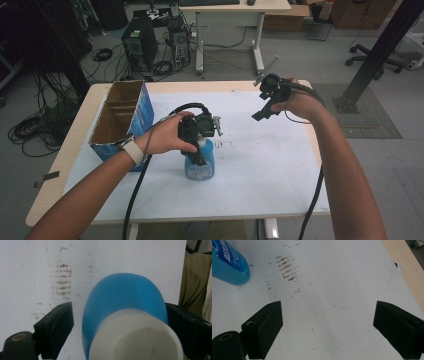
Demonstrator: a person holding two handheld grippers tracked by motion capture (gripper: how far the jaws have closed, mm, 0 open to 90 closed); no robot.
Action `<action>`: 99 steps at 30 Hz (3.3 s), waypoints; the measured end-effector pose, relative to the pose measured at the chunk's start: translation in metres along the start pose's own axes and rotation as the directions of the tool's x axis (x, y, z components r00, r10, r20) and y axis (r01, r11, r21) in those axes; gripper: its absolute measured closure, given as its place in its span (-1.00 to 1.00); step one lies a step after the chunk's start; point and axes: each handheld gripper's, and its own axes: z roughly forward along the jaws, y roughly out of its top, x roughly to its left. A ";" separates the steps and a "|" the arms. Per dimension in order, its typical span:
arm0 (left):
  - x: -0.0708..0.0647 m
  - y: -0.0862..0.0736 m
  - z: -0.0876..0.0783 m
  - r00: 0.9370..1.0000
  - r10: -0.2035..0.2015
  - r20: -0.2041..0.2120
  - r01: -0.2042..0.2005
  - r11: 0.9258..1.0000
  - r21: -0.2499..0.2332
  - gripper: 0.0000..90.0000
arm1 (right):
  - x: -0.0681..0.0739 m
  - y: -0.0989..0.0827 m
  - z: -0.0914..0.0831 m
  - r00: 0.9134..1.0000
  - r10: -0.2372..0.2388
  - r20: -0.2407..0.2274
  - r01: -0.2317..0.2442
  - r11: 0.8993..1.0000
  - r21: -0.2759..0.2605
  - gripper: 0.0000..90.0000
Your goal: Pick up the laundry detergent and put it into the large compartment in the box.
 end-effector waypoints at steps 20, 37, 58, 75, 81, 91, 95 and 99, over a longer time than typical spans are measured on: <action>0.001 0.000 0.002 1.000 0.010 0.000 -0.010 1.000 -0.003 -0.42 | 0.000 -0.003 -0.001 1.000 0.006 0.000 -0.006 1.000 -0.005 -0.80; 0.000 0.000 0.005 1.000 0.020 0.010 -0.021 1.000 0.017 -0.16 | -0.001 -0.007 0.000 1.000 0.009 0.002 -0.009 1.000 -0.004 -0.80; -0.001 0.002 0.003 1.000 0.009 0.006 -0.009 0.999 0.039 -0.15 | 0.000 -0.010 -0.002 1.000 0.010 0.003 -0.010 1.000 -0.005 -0.80; -0.002 0.001 -0.022 0.998 -0.051 -0.029 0.052 0.999 0.018 -0.16 | 0.002 -0.010 -0.004 1.000 0.007 0.006 -0.007 1.000 -0.010 -0.80; -0.002 0.000 -0.037 0.995 -0.086 -0.047 0.087 0.996 0.016 -0.15 | 0.003 -0.010 -0.006 1.000 0.004 0.007 -0.004 1.000 -0.014 -0.80; 0.004 -0.006 -0.063 0.984 -0.165 -0.072 0.165 0.986 -0.009 -0.15 | 0.004 -0.013 -0.008 1.000 0.005 0.012 -0.005 1.000 -0.011 -0.80; 0.005 -0.008 -0.073 0.977 -0.197 -0.082 0.196 0.980 -0.022 -0.15 | 0.004 -0.012 -0.007 1.000 0.003 0.011 -0.003 1.000 -0.013 -0.80; 0.006 -0.010 -0.084 0.970 -0.224 -0.090 0.223 0.974 -0.030 -0.15 | 0.005 -0.012 -0.006 1.000 0.000 0.007 0.000 1.000 -0.015 -0.80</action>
